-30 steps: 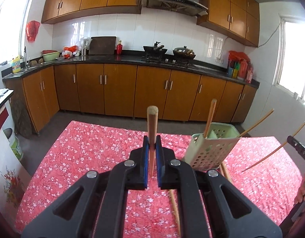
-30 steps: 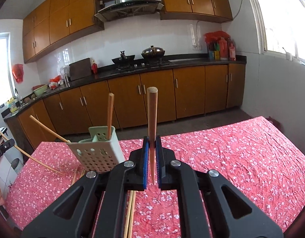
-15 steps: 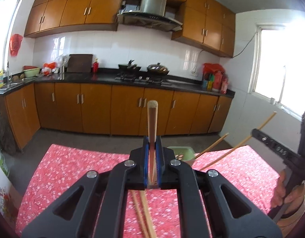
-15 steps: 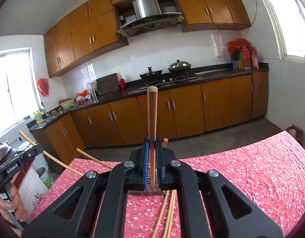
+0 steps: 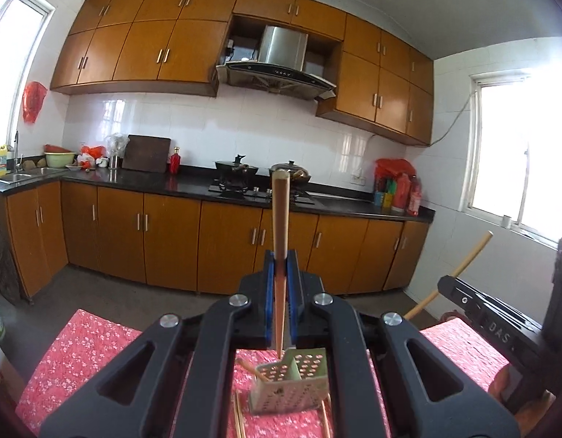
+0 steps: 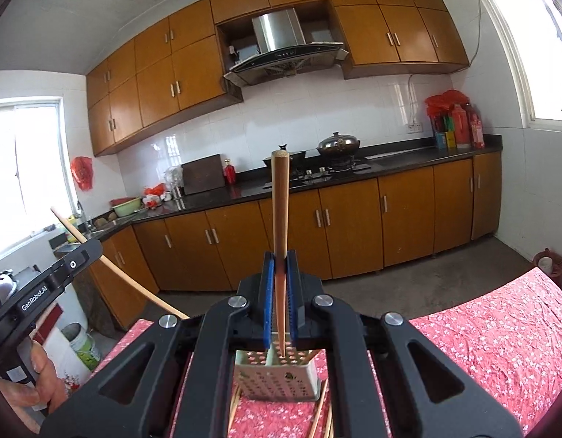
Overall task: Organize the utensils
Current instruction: 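Open the right tool to drop the chopstick into the holder while the left tool releases its chopstick, then move both open tools back down to the remaining chopsticks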
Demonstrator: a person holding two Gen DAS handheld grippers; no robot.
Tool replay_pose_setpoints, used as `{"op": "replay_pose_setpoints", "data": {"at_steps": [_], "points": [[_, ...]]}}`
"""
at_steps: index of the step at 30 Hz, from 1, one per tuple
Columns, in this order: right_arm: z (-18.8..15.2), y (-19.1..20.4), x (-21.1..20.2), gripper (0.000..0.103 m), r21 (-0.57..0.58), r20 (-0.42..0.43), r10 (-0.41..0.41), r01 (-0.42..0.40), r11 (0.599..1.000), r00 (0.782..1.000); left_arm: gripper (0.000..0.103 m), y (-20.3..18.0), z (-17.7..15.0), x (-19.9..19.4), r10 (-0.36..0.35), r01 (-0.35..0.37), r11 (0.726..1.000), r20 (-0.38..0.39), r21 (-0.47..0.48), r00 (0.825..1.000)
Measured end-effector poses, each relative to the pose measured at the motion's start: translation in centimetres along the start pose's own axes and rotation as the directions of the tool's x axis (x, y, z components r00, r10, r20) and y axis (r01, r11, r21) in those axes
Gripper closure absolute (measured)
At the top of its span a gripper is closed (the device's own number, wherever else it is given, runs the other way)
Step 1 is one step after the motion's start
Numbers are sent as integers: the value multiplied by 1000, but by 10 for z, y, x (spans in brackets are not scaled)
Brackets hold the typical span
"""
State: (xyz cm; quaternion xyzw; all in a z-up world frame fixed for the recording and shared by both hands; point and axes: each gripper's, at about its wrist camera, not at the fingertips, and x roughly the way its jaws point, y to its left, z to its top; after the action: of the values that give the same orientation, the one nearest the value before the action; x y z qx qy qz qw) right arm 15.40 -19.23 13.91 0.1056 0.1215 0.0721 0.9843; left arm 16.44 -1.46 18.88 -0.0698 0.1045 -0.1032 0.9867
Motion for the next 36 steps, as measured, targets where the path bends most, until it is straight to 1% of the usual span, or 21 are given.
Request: {"op": "replay_pose_setpoints", "data": {"at_steps": [3,8,10,14,16,17,18,19,20,25,29,31,33,34,36], "points": [[-8,-2,15,96,-6,-19,-25,25,1000,999,95,3,-12,22,2,-2,1000,-35,-12,999],[-22,-6,35,96,7,-71,-31,31,999,997,95,10,-32,53,-10,6,999,-104,-36,994],[-25,-5,41,96,2,-89,-35,35,999,995,95,15,-39,60,-9,4,999,-122,-43,993],[-29,-6,47,95,-3,-115,-37,36,999,993,95,19,-44,69,-9,3,999,-144,-46,990],[-29,-6,47,94,-11,-123,-38,37,999,992,94,21,-45,67,-5,-1,999,-145,-44,989],[-28,-6,47,87,-16,-122,-43,41,999,992,90,22,-45,67,-9,2,999,-145,-46,989],[-27,-5,45,76,-21,-116,-50,48,999,992,86,23,-44,66,-9,2,999,-144,-47,990],[-26,-5,44,69,-22,-111,-57,55,998,992,79,23,-44,65,-1,-6,999,-140,-43,990],[-25,-6,39,64,-21,-97,-59,57,998,994,75,23,-42,64,5,-10,999,-136,-40,991],[-17,-10,21,64,-19,-62,-72,71,997,995,75,31,-38,52,17,-24,998,-123,-51,992],[-17,-23,-1,64,-2,-49,-104,104,995,993,75,42,-34,27,40,-46,997,-102,-56,994],[-23,-33,-8,64,9,-65,-125,126,992,990,75,48,-37,11,61,-66,997,-99,-45,993],[-38,-48,-14,64,28,-105,-154,157,987,983,75,57,-46,-4,94,-97,995,-109,-28,990],[-44,-53,-14,64,34,-121,-162,167,985,979,74,62,-52,-10,105,-109,994,-118,-24,987],[-69,-67,-11,65,45,-189,-176,188,981,966,73,76,-75,-19,137,-141,990,-158,-15,978]]}}
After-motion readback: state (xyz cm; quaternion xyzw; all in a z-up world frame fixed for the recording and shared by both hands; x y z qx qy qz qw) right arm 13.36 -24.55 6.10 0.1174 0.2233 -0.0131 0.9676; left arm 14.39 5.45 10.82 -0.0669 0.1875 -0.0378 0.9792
